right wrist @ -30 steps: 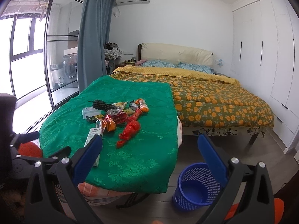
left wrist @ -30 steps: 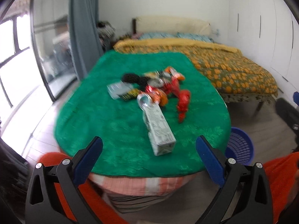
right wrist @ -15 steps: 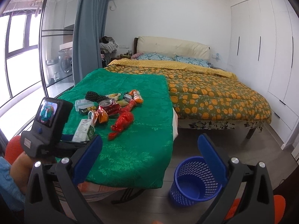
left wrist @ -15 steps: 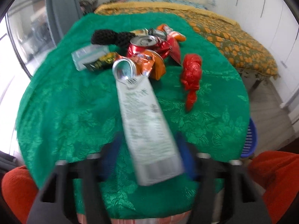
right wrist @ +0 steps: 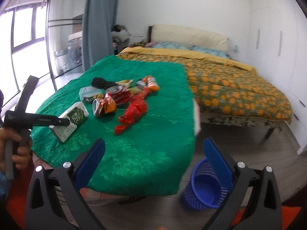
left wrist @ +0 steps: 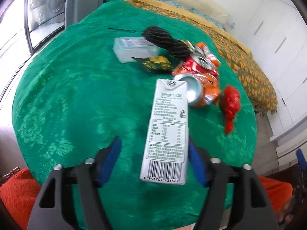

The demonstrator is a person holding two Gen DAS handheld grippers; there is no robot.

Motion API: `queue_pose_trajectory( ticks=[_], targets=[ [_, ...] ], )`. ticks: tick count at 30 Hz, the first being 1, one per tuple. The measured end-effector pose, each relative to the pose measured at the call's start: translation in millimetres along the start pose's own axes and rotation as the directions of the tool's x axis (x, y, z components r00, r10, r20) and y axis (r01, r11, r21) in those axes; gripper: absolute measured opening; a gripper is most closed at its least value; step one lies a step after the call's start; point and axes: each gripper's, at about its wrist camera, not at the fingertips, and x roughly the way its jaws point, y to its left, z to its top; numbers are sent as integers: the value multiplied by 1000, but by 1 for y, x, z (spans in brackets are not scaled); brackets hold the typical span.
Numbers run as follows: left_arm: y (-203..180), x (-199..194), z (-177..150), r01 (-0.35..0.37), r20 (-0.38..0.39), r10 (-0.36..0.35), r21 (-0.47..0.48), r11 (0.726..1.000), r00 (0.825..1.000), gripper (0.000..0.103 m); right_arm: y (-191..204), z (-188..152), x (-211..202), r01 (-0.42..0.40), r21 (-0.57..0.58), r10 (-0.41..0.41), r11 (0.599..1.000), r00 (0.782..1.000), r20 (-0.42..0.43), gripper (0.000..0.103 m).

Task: Collect trash
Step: 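Lower the left tool onto the white milk carton and close it, then grasp the red plastic bag with the right tool while the left tool holds the carton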

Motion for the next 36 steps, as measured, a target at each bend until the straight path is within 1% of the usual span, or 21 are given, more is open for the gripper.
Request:
queue_pose_trajectory(
  ticks=[1,3,5,7,8,10,12,13,15,17,18,19,21,24,27,29,30,31,33,36],
  targets=[
    [4,-3,0,-11,17,11,-7,1000,1000,79,2,1,13,-22,-14,22,1000,1000,-22,98],
    [10,-8,0,-54,50,54,-10,999,997,83,4,4,45,-113,-13,111,993,989,-93,98],
    [13,-12,-2,-75,67,76,-17,997,995,84,9,6,71,-148,-5,145,989,978,-152,98],
    [18,-14,-3,-103,79,104,-10,995,991,84,15,14,98,-175,15,175,984,967,-185,98],
    [20,-15,-4,-122,87,123,-11,992,989,85,18,19,111,-184,31,186,983,963,-196,98],
    [26,-16,-6,-140,102,143,-30,990,984,90,26,28,133,-175,51,181,983,961,-207,98],
    [28,-16,-8,-132,111,135,-32,991,985,93,33,36,155,-175,64,185,983,955,-231,98],
    [26,-15,-10,-125,116,127,-21,992,985,96,39,39,169,-171,60,181,983,951,-250,98],
    [21,-12,-14,-105,114,103,14,994,988,98,47,40,189,-169,53,177,984,946,-272,98],
    [15,-6,-16,-77,99,72,48,996,992,98,48,38,208,-154,40,159,987,941,-299,76],
    [12,0,-16,-64,82,59,61,996,995,98,46,36,211,-149,42,155,988,938,-309,58],
    [10,6,-16,-60,61,56,69,996,997,98,42,35,211,-142,38,147,989,942,-301,51],
    [6,17,-17,-76,34,74,86,993,997,98,30,33,207,-153,47,161,987,938,-308,49],
    [-3,26,-16,-140,34,136,140,980,990,98,4,28,194,-133,69,148,989,939,-311,49],
    [-6,31,-17,-174,41,170,153,973,985,98,-23,19,187,-119,94,144,988,932,-332,49],
    [-10,36,-18,-207,51,201,174,963,978,98,-33,15,181,-126,90,149,988,929,-340,56],
    [-13,38,-19,-225,60,218,189,956,974,98,-35,14,180,-127,89,150,988,927,-343,73],
    [-14,37,-20,-232,74,221,193,954,972,98,-38,13,177,-133,95,158,987,925,-346,83],
    [-14,37,-21,-235,85,222,189,954,971,98,-42,12,170,-140,113,171,984,925,-340,84],
    [-15,37,-19,-235,71,225,206,950,972,98,-42,15,164,-142,110,171,984,928,-332,88]
  ],
)
